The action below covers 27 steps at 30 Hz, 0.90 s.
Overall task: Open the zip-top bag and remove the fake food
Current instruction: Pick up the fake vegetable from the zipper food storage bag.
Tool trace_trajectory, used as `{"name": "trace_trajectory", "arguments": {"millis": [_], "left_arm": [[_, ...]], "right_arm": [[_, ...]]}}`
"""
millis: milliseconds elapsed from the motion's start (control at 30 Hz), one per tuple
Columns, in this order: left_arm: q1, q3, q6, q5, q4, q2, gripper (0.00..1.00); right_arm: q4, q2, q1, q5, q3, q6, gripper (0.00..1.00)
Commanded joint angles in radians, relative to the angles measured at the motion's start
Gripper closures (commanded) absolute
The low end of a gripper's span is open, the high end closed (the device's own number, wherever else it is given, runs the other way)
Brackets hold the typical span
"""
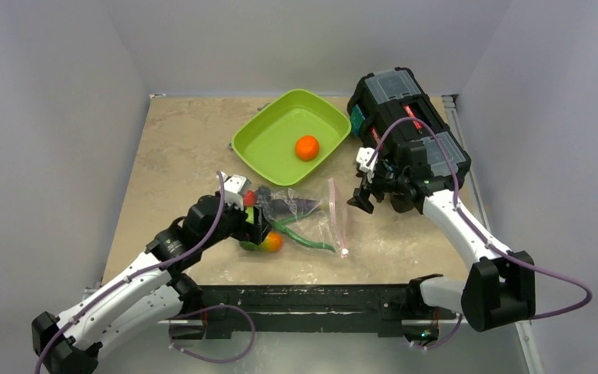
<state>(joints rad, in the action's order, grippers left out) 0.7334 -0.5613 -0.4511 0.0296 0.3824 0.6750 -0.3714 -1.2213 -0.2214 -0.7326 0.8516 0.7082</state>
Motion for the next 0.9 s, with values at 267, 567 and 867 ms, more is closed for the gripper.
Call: {"name": "trace_trajectory", "arguments": {"millis": [267,567,867], "left_arm": [[-0.102,-0.121,0.083,-0.023,-0.136,0.201,0.19],[-0.162,-0.202,0.117,-0.087,-0.235,0.402,0.39],[-0.186,-0.209,0.126,-0.111,-0.289,0.522,0.46]], "right_arm": [[-0.022,-0.118,-0.17,-0.012,-0.002,0.424,0.24],[-0.096,-0.205,-0.221,-0.034,0.037,0.626,0.48],[-0.102,-0.102,-0.225,-0.009,-0.007,0.586,0.56]]}}
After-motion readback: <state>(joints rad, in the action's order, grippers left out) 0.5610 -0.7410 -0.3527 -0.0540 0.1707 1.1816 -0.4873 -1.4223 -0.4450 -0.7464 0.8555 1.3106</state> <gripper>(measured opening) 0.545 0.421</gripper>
